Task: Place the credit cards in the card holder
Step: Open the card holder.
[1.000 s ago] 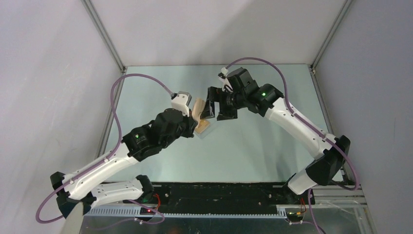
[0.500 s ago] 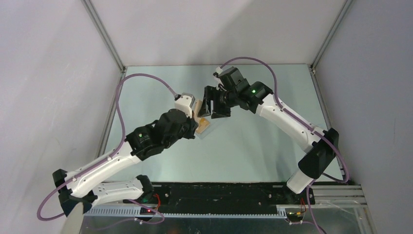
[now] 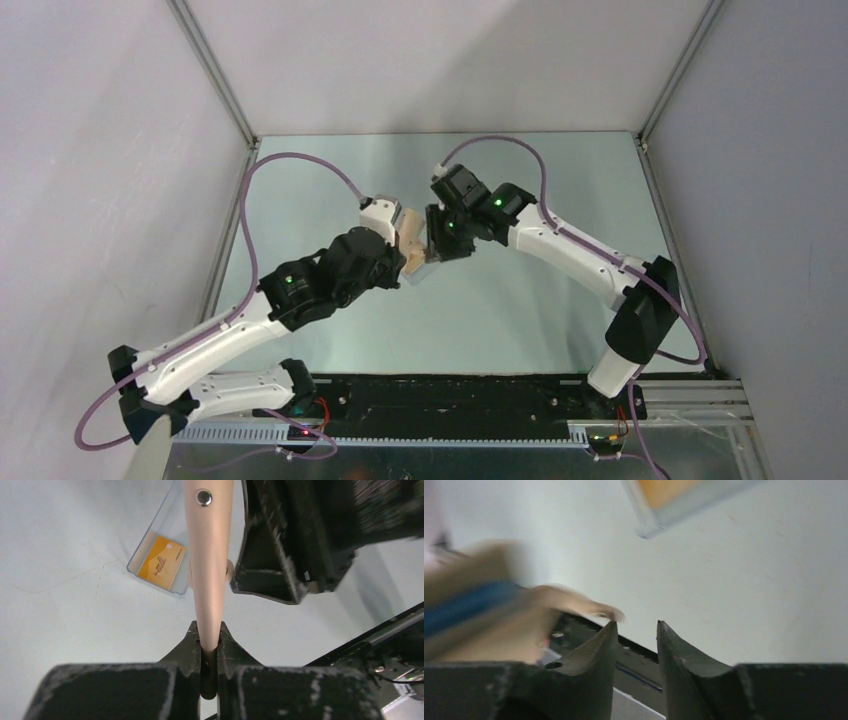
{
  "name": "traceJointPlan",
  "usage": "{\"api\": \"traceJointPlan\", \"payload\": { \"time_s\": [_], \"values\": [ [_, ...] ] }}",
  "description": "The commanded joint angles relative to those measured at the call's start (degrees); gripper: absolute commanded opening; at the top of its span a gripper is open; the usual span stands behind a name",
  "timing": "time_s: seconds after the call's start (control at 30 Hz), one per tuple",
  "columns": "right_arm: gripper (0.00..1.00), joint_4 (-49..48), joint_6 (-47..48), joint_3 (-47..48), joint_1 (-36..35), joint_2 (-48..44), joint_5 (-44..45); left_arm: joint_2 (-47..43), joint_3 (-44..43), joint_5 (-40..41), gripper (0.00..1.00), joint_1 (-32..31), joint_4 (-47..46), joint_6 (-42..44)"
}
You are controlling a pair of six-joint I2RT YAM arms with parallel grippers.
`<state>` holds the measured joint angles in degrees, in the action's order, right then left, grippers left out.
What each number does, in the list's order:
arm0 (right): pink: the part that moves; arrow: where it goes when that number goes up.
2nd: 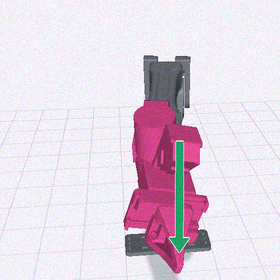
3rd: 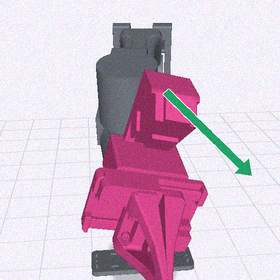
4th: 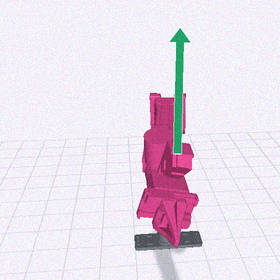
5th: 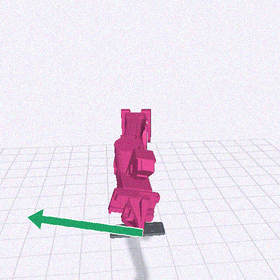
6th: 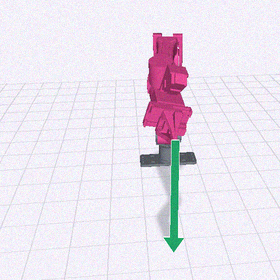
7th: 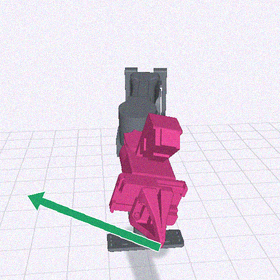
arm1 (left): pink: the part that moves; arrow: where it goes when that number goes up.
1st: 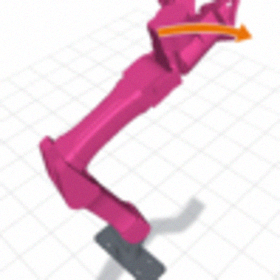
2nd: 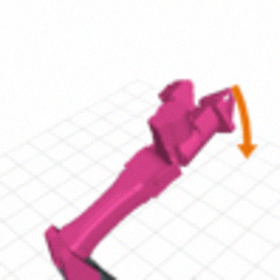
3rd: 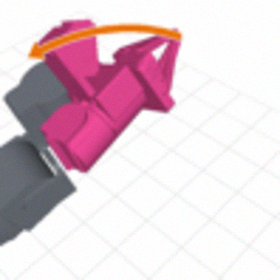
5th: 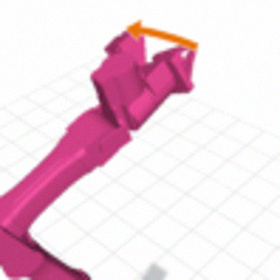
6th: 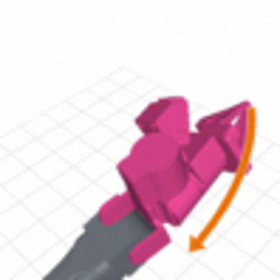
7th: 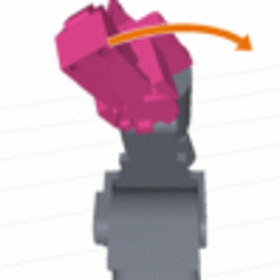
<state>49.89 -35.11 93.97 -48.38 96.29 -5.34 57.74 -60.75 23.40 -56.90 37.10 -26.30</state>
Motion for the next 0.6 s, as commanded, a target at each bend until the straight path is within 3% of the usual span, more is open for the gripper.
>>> {"api": "traceJointPlan", "payload": {
  "time_s": [0.0,0.17,0.27,0.33,0.37,0.5,0.57],
  "values": [
    [0.36,5.0,1.3,-8.4,2.0,-3.0,8.9,-3.2,-1.9,1.9,0.00,-0.4,-4.7,-2.5],
    [0.36,3.4,2.7,-14.5,6.5,-8.0,6.5,-4.7,-0.5,-1.1,0.00,0.1,-7.2,-4.8],
    [0.39,0.5,4.3,-16.4,11.5,-13.8,-1.5,-5.4,2.1,-7.9,0.00,2.4,-9.9,-7.6],
    [0.46,-3.0,5.3,-18.7,15.1,-18.6,-9.5,-5.9,4.4,-13.0,0.00,4.8,-14.1,-10.5],
    [0.55,-5.8,5.2,-20.4,16.4,-20.2,-15.1,-6.0,5.5,-15.4,0.00,6.0,-14.9,-11.9],
    [0.74,-10.5,2.8,-22.5,20.4,-26.9,-26.0,-5.3,6.4,-18.0,0.00,7.1,-17.0,-13.6],
    [0.77,-12.0,1.1,-22.6,20.3,-26.9,-29.0,-4.6,6.4,-18.7,0.00,7.1,-17.3,-13.9]
  ]
}}
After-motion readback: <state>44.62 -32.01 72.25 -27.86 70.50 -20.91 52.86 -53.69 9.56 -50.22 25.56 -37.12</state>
